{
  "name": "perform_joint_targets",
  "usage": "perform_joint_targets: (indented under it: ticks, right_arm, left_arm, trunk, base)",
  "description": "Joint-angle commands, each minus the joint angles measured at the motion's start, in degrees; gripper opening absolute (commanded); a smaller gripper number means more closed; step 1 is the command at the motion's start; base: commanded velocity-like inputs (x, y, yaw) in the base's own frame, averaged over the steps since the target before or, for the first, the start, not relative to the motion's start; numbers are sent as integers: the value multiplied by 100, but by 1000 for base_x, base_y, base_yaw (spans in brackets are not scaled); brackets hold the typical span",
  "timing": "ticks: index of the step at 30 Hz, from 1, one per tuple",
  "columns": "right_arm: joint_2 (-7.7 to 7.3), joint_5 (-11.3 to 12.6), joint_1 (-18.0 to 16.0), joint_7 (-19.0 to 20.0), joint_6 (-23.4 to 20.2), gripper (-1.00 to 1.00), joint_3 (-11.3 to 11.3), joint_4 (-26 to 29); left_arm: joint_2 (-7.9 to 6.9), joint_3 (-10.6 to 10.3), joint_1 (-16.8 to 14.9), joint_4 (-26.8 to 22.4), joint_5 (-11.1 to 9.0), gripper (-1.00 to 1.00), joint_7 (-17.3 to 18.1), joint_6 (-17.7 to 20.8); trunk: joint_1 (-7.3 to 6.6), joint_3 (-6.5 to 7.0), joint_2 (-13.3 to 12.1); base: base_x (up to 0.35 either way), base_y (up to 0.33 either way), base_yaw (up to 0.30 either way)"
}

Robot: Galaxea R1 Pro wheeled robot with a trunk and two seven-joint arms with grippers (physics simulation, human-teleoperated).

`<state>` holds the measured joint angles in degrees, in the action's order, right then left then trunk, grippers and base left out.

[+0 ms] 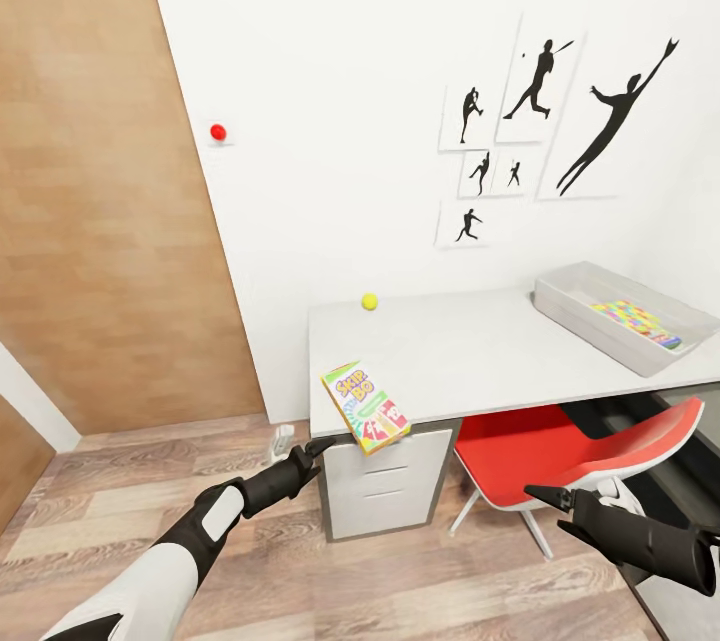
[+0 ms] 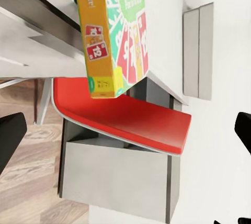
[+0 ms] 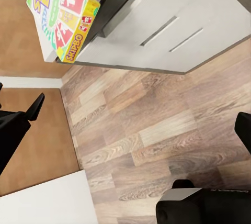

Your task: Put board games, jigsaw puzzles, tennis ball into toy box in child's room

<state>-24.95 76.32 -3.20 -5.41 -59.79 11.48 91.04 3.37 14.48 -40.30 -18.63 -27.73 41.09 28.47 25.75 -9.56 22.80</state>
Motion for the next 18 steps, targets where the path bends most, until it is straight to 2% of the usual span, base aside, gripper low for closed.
perform_joint_targets:
  ticks: [1, 3, 18]
  right_arm:
    - [-1, 59, -5, -57, -21, 100, 4, 5]
    - [-1, 59, -5, -57, -21, 100, 4, 3]
    - [-9, 58, -5, -57, -21, 100, 4, 2]
  left_arm:
    - [0, 19, -4, -1, -23, 100, 4, 44]
    - [2, 20, -4, -1, -22, 100, 4, 44]
    - [5, 20, -4, -1, -21, 100, -3, 44]
  trunk:
    - [3, -12, 12]
    - [3, -12, 12]
    - [333, -281, 614]
  base:
    - [1, 0, 0]
    - [0, 0, 0]
    - [0, 0, 0]
